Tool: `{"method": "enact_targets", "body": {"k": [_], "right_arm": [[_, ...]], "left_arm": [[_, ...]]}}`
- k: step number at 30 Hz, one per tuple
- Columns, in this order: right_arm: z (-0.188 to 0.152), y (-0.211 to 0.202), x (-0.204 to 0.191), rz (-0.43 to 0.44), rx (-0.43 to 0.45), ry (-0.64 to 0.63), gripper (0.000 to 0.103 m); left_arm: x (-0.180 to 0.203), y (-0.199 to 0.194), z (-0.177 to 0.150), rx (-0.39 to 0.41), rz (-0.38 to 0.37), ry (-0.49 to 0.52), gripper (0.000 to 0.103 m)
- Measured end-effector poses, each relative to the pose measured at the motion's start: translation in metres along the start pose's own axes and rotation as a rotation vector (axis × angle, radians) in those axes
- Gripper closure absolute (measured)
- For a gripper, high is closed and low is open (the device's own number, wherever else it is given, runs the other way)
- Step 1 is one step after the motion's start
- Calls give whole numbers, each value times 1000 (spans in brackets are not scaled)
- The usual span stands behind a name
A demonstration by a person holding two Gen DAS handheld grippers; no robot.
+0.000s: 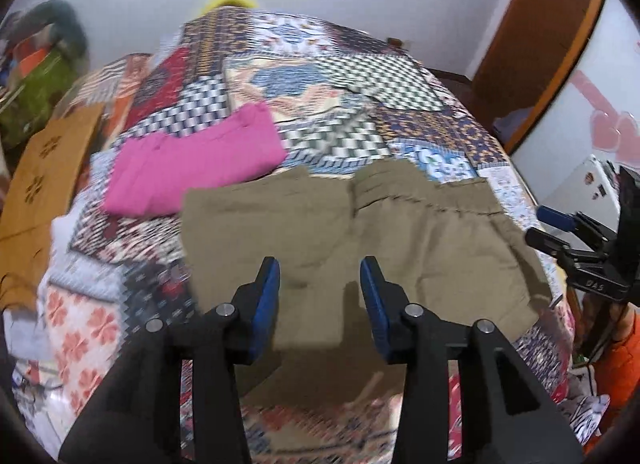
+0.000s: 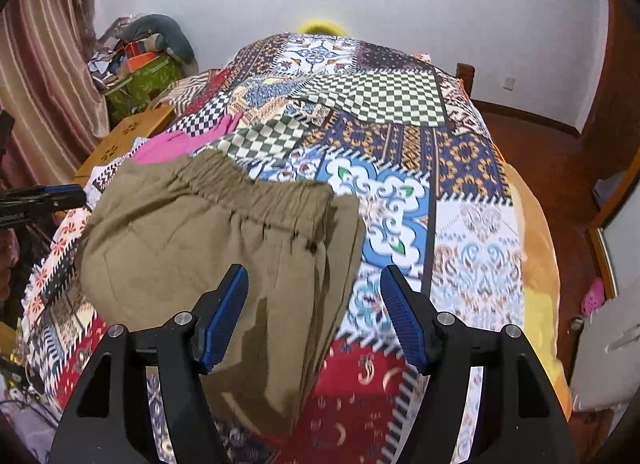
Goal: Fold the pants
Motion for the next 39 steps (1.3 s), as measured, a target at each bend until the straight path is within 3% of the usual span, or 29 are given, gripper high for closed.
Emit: {"method": "enact_targets", "body": {"k": [6, 11, 14, 20, 23, 28, 36, 39], "right_arm": [[9, 22, -1, 60, -9, -2, 40], [2, 48, -3, 113, -73, 0, 66], [-1, 50, -2, 124, -51, 8, 74], [8, 36, -3, 117, 25, -32, 84], [14, 36, -4, 104, 37, -38, 85], [4, 61, -1, 69, -51, -33, 84], [14, 29, 4, 69, -28, -4, 80], [15, 20, -2, 89, -12, -9, 80]], "left_arm": [[28, 33, 13, -32, -62, 51, 62], [26, 66, 8, -87, -82, 29, 62], [18, 77, 3, -101, -95, 4, 52], [14, 79, -2, -83, -103, -7, 51], [16, 77, -2, -77, -85, 14, 51], [12, 68, -4, -61, -22, 62, 42], [-6, 28, -9, -12, 24, 33, 42], [-2, 23, -17, -1, 103, 91, 42]]}}
Point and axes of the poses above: each gripper's, at about its wrist camera, not at the fingertips, and y roughly the way its jaws point, x to its right, z to its top, the point moved 2 cm from there along y, roughly the way its jaws point, and after that the axes turned 5 degrees about x, right-handed, at the moved point
